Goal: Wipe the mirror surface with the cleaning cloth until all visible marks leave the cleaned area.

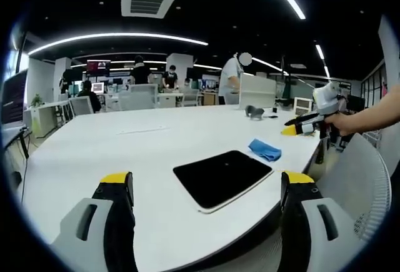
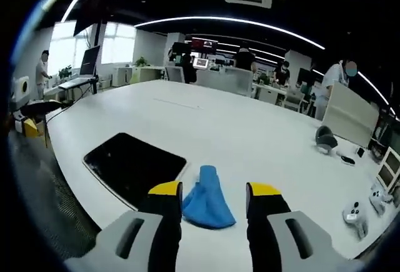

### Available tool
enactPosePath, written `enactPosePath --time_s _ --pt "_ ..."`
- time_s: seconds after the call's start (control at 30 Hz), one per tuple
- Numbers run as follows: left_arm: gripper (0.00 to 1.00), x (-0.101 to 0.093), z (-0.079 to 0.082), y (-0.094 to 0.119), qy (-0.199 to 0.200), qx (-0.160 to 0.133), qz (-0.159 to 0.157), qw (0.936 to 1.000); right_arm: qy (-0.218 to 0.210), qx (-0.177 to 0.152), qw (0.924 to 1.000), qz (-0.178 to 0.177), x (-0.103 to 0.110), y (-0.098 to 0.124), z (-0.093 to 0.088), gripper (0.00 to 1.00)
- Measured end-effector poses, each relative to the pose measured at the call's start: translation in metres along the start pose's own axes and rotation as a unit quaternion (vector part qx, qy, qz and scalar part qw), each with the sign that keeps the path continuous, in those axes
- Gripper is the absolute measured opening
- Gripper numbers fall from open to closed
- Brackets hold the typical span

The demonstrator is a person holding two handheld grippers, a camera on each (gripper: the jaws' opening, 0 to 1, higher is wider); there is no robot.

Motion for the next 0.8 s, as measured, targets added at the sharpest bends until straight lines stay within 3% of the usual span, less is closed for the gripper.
enactPosePath --time_s 0.2,0.43,0.6,0.8 --pt "0.97 0.0 -0.001 0.0 0.0 0.003 -0.001 1.0 -0.009 0.002 0.9999 -0.006 0.001 -0.009 -0.003 0.36" --pt "0.97 -0.001 -0.002 -0.001 0.001 0.008 -0.006 1.0 0.001 0.02 0.9997 0.012 0.012 -0.026 -0.009 0.32" --pt "0.96 -0.001 -0.002 -0.001 0.001 0.009 -0.005 0.9999 -0.014 0.02 0.9996 0.014 0.014 -0.038 -0.012 0.29" --pt "0.96 -0.001 -0.003 -0.001 0.001 0.014 -0.007 0.9999 -0.021 0.052 0.998 0.029 0.015 -0.053 -0.029 0.24"
Point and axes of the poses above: the point that each gripper's makers call its tool centre point, and the gripper's own axes: y roughly backward along the fingers, x roughly to its left, z roughly out of its top, the point moved 5 cm from there along y, roughly backward along the fingers
